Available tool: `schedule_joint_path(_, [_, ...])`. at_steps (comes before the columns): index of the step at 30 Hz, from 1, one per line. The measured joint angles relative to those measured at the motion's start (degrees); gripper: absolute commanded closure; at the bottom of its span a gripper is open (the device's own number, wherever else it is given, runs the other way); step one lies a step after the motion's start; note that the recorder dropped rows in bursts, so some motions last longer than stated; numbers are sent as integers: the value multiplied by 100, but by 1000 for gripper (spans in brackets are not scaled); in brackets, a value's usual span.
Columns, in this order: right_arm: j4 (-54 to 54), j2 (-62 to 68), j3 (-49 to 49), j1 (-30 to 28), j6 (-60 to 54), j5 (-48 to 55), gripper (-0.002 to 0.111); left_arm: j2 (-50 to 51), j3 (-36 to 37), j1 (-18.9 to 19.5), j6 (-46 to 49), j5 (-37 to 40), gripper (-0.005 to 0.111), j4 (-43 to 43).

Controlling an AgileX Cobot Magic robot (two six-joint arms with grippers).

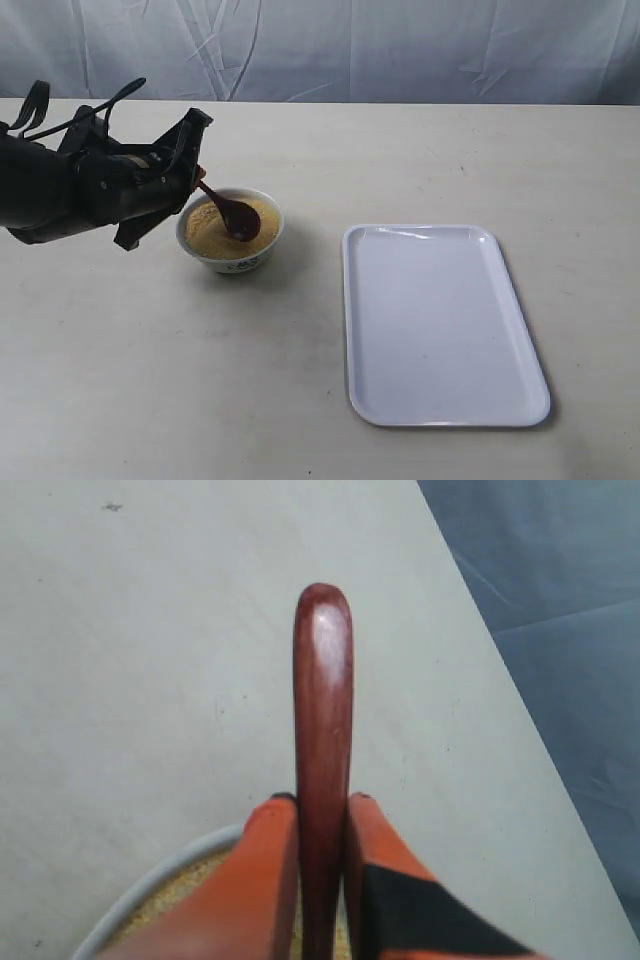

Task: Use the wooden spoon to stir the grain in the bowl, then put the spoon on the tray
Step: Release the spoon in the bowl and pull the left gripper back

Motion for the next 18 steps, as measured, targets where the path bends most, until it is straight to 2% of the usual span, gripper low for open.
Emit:
schedule_joint_path(7, [0, 0, 0, 0, 0, 0, 108, 8, 0, 0, 222, 22, 106, -5])
schedule_joint_path(11, [0, 0, 0, 0, 0, 0, 108, 8, 0, 0, 234, 36, 90, 7])
schedule_joint_path(12, [0, 0, 0, 0, 0, 0, 108, 8, 0, 0, 245, 36, 82, 15])
schedule_joint_path(14, [0, 0, 0, 0, 0, 0, 108, 8, 0, 0, 245, 36, 71, 47])
schedule_joint_path(18, [0, 0, 0, 0, 0, 0, 108, 8, 0, 0, 245, 170, 68, 52])
